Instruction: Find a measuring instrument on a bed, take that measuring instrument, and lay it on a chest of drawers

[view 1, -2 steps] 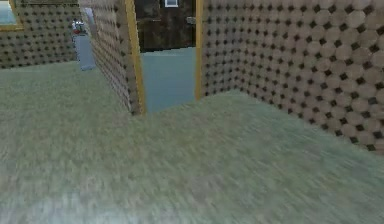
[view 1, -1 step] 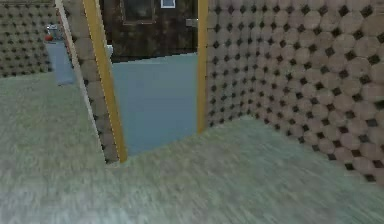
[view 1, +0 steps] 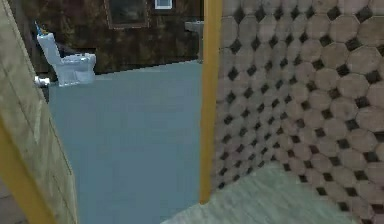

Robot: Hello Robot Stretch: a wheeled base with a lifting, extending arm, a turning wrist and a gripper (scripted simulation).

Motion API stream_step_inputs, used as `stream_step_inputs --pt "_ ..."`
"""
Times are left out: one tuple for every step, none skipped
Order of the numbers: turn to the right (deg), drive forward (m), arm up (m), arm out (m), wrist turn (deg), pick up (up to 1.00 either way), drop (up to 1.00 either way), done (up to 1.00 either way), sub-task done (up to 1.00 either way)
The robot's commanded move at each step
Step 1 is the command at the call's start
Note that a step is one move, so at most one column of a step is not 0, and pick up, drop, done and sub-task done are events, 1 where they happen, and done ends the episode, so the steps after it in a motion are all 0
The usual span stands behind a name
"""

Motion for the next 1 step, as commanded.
stream_step_inputs --pt "-6.0 0.00 0.00 0.00 0.0 0.00 0.00 0.00 0.00"
